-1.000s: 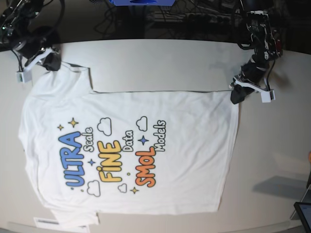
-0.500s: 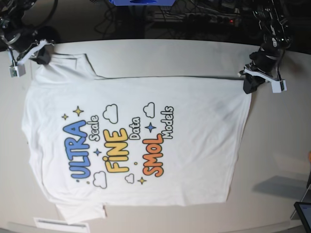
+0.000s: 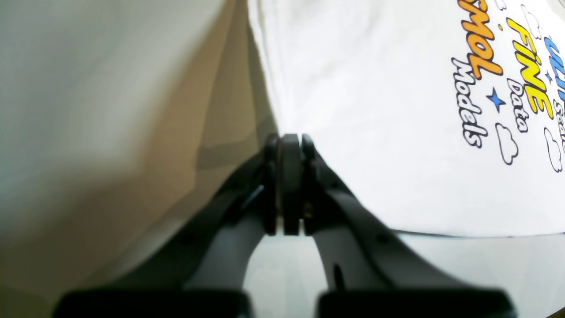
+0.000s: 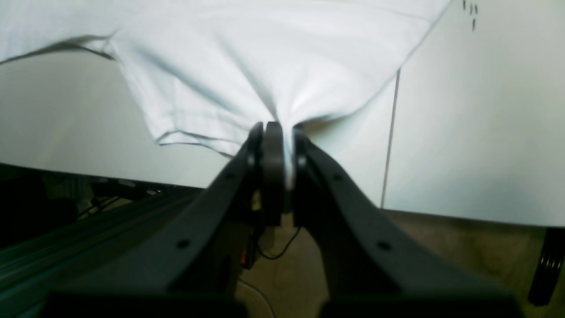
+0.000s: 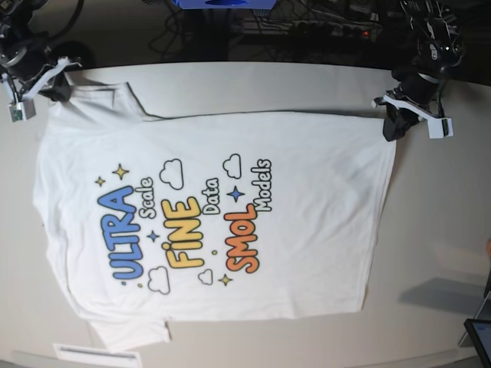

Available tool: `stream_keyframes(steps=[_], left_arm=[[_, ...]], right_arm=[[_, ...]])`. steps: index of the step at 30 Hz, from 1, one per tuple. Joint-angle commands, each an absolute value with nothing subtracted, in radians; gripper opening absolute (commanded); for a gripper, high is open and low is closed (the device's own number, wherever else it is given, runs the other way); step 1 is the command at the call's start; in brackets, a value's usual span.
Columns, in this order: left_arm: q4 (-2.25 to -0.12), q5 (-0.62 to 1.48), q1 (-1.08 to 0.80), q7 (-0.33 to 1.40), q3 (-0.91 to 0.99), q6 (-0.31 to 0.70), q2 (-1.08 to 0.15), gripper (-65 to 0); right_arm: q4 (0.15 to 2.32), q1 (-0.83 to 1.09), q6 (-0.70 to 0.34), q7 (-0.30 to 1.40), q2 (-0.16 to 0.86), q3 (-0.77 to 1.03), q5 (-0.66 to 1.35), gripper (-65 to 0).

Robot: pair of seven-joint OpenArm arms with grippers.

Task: Fold the T-shirt properly
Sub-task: 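Lift the shoulders with both grippers and pull the shirt taut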

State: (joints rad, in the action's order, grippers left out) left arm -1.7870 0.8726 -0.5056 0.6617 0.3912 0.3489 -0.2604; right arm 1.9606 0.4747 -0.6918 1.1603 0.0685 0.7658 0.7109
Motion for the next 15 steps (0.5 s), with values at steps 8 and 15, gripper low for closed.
stream_keyframes(steps=[8,15], left_arm=[[-1.888,0.888,-0.559,0.636,0.473,0.357,-0.268,-65.0],[-1.903,0.888,-0.555,0.636,0.490,0.357,-0.274,-65.0]], right_arm=[[1.982,0.527,-0.698,1.070,0.114,0.769,0.728,-64.4],[1.982,0.526,-0.698,1.043,0.143,0.768,0.727,-64.4]])
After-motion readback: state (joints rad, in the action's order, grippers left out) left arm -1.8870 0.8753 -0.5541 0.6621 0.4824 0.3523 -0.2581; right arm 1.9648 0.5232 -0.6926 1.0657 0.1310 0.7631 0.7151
